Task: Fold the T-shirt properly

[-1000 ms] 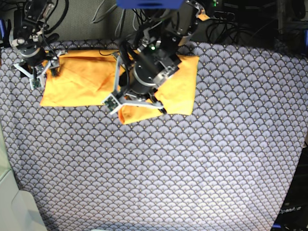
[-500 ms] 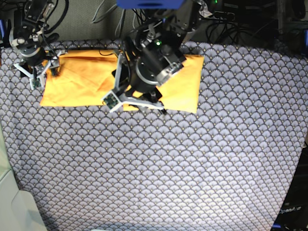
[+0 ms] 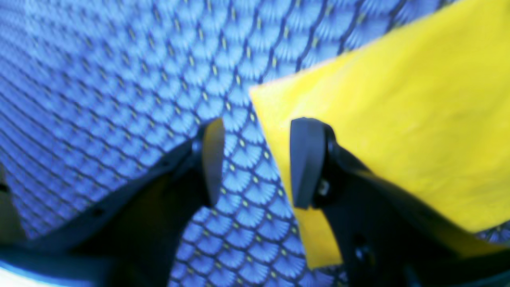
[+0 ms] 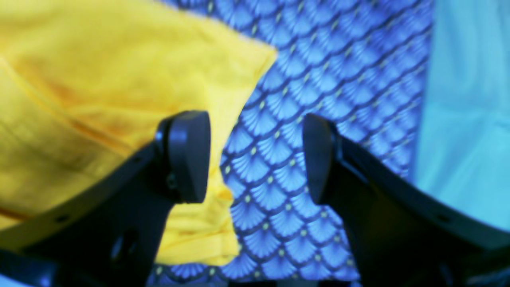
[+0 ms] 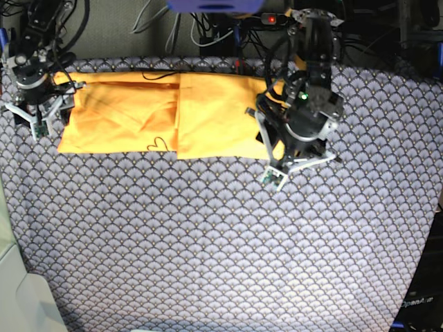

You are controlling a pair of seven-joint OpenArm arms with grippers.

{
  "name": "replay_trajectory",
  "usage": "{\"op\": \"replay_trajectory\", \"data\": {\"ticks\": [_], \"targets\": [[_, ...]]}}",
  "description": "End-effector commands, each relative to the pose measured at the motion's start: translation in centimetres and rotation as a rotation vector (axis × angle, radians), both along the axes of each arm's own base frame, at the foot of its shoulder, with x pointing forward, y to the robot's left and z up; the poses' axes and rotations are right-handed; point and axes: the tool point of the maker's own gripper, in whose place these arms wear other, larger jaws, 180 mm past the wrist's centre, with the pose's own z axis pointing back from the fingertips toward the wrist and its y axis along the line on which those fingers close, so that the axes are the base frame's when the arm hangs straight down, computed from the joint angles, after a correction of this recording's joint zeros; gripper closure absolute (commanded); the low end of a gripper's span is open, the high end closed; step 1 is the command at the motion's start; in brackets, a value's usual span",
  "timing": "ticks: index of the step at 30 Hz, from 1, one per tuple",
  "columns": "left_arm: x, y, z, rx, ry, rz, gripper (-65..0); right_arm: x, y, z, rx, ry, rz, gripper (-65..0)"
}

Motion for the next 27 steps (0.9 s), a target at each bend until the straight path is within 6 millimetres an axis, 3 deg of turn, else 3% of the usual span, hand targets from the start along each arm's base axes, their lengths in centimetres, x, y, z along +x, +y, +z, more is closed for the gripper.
{"op": "replay_trajectory", "data": {"ticks": [1, 4, 11, 17, 22, 24, 27], "targets": [[0.3, -0.2, -0.1, -0.007, -0.003, -0.006, -26.6, 0.6, -0.3, 1.3, -0.019, -0.042, 0.008, -37.3], [-0.2, -0.5, -2.4, -0.006, 0.059, -0.017, -26.4, 0.6, -0.3, 1.3, -0.018, -0.040, 0.005, -37.3], [-0.9, -1.8, -3.3, -0.064, 0.028, -0.043, -26.5, 0.5, -1.4, 0.4, 0.038, 0.055, -0.027, -37.7], [-0.9, -1.5, -3.3, -0.058, 0.026, -0.043, -26.5, 1.2, -3.0, 2.1, 0.121, 0.138, -0.028, -37.7], [-0.9, -1.5, -3.3, -0.054, 0.028, -0.042, -26.5, 2.0, -1.8, 3.8, 0.368, 0.156, 0.024, -37.7], [-0.9, -1.5, -3.2, -0.054, 0.025, -0.042, -26.5, 2.5, -1.7, 3.4, 0.509, 0.155, 0.018, -37.7], [-1.0, -1.4, -3.2, -0.049, 0.026, -0.040, -26.4, 2.5, -2.3, 0.6, 0.660, 0.197, -0.038, -37.7]]}}
